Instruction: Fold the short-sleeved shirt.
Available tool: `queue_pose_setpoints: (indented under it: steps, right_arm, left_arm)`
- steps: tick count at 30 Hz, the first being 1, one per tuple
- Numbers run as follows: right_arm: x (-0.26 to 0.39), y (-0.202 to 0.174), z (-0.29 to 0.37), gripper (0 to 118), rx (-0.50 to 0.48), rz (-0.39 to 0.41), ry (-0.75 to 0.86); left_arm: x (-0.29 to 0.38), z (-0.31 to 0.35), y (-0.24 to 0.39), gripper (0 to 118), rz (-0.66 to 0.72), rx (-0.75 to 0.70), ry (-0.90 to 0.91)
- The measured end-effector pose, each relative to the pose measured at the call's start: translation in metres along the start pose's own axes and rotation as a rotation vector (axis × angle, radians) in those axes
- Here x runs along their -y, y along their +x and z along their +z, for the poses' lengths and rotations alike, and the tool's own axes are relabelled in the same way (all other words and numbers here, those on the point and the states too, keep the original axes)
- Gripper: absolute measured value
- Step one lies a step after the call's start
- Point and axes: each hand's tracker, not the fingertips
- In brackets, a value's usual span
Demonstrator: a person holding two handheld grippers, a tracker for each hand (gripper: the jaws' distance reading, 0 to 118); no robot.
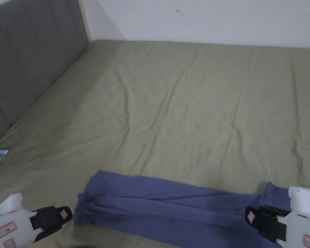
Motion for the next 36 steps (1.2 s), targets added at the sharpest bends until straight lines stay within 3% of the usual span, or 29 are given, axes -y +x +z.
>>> queue_pose_setpoints:
  steps: [1, 2, 4, 6, 8, 14, 16, 17, 18, 19, 21, 22, 24, 28, 31, 33, 36]
  right_arm:
    - [0.000, -0.008, -0.007, 0, -0.015, 0.002, -0.010]
    - [0.000, -0.014, -0.010, 0, -0.020, 0.007, -0.009]
    - [-0.002, -0.024, -0.018, 0, -0.044, 0.020, -0.031]
    - [-0.002, -0.036, -0.021, 0, -0.038, 0.050, -0.036]
    - [-0.002, -0.043, -0.024, 0, -0.028, 0.094, -0.052]
    - [0.002, -0.045, -0.031, 0, -0.032, 0.081, -0.085]
    - [0.003, -0.041, -0.033, 0, -0.028, 0.064, -0.097]
    - [0.003, -0.040, -0.034, 0, -0.029, 0.051, -0.101]
    - [0.004, -0.038, -0.035, 0, -0.033, 0.042, -0.107]
    - [0.005, -0.037, -0.036, 0, -0.031, 0.033, -0.110]
    - [0.005, -0.036, -0.034, 0, -0.028, 0.030, -0.113]
    - [0.005, -0.035, -0.031, 0, -0.021, 0.030, -0.110]
    - [0.005, -0.028, -0.021, 0, -0.019, 0.028, -0.094]
    - [0.005, -0.005, -0.007, 0, -0.005, -0.061, -0.051]
    - [0.010, 0.014, 0.009, 0, -0.001, -0.107, -0.025]
    - [0.015, 0.025, 0.019, 0, 0.012, -0.120, -0.018]
    - [0.025, 0.043, 0.035, 0, 0.043, -0.130, -0.010]
  left_arm:
    - [-0.001, -0.002, -0.008, 92, 0.065, 0.050, 0.014]
    - [-0.002, -0.005, -0.015, 118, 0.111, 0.080, 0.011]
    - [-0.001, -0.016, -0.025, 110, 0.189, 0.182, -0.031]
    - [-0.003, -0.011, -0.036, 113, 0.272, 0.266, 0.034]
    - [-0.005, -0.028, -0.043, 114, 0.315, 0.283, 0.026]
    - [-0.002, -0.052, -0.022, 114, 0.347, 0.330, 0.005]
    - [-0.014, -0.072, -0.042, 107, 0.349, 0.338, -0.031]
    - [-0.017, -0.081, -0.051, 90, 0.354, 0.367, -0.039]
    - [-0.020, -0.089, -0.056, 56, 0.380, 0.404, -0.064]
    - [-0.022, -0.103, -0.062, 9, 0.416, 0.364, -0.106]
    - [0.000, -0.113, -0.044, 9, 0.383, 0.165, -0.199]
    - [0.001, -0.103, -0.043, 9, 0.375, 0.299, -0.094]
    - [-0.010, -0.088, -0.030, 9, 0.387, 0.275, -0.094]
    - [-0.015, -0.065, 0.046, 9, 0.052, 0.135, -0.056]
    - [-0.001, -0.052, 0.130, 9, -0.205, 0.148, -0.032]
    - [0.010, -0.042, 0.188, 9, -0.447, 0.115, 0.030]
    - [0.047, -0.051, 0.256, 9, -0.747, 0.177, -0.004]
